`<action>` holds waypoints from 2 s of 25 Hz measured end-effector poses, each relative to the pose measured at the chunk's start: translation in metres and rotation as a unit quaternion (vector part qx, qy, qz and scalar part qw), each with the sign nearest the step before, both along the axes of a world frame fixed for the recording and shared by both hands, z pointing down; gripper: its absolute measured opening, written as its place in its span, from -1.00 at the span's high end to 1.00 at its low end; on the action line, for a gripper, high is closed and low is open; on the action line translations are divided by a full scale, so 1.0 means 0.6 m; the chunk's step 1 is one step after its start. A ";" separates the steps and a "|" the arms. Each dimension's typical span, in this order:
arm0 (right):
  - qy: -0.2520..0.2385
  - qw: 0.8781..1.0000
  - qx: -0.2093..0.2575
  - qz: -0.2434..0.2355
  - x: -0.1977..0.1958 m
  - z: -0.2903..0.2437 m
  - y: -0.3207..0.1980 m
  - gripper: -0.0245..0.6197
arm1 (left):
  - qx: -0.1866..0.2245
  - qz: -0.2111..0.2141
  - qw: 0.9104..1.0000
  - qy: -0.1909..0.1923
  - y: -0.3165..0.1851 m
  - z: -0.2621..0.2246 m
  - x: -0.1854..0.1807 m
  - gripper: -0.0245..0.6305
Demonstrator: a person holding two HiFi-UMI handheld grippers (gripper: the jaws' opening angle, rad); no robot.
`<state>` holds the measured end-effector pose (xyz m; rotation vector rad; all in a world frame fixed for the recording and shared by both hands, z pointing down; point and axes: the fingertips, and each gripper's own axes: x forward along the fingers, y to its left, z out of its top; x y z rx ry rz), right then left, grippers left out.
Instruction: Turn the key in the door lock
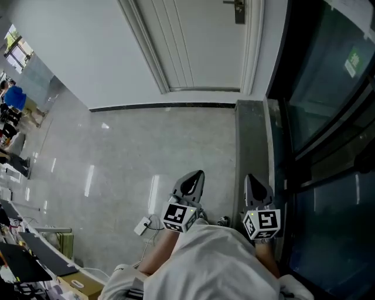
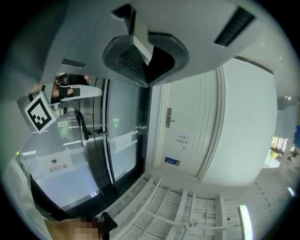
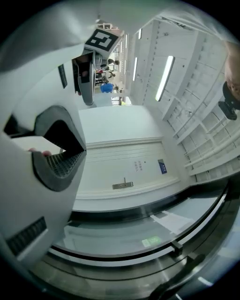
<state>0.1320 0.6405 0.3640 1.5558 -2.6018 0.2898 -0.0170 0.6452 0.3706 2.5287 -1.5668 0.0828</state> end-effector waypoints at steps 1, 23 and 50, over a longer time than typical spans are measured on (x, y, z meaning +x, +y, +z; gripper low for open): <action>0.000 1.000 0.001 -0.003 -0.009 -0.002 -0.002 0.92 | -0.001 -0.003 1.000 0.004 -0.003 -0.001 -0.009 0.90; -0.008 0.999 -0.031 0.030 0.023 0.018 -0.042 0.92 | -0.014 0.032 0.999 0.014 -0.062 0.008 0.022 0.90; 0.007 0.998 -0.045 0.051 0.035 0.062 -0.262 0.92 | -0.019 0.039 0.999 0.016 -0.275 0.048 0.025 0.90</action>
